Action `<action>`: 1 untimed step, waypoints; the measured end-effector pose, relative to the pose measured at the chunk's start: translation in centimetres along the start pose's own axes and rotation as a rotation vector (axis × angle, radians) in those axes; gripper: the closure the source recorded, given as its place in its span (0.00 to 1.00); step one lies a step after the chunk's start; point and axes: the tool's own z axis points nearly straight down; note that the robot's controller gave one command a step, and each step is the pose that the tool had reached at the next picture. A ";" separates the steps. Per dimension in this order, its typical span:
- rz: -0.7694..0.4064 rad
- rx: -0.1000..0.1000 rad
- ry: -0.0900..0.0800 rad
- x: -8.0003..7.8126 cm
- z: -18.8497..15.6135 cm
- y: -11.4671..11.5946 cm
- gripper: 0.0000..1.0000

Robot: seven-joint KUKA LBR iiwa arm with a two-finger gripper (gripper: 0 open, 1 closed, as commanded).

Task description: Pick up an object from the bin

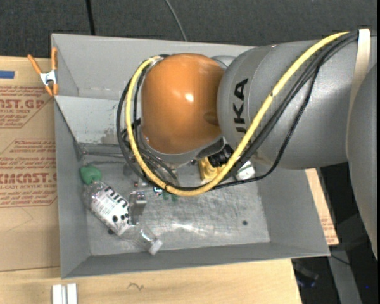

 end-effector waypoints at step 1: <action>0.002 -0.002 -0.008 -0.2 -0.4 -0.1 0.00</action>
Offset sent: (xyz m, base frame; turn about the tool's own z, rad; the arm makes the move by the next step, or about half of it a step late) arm -0.0123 0.0189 -0.1681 -0.0974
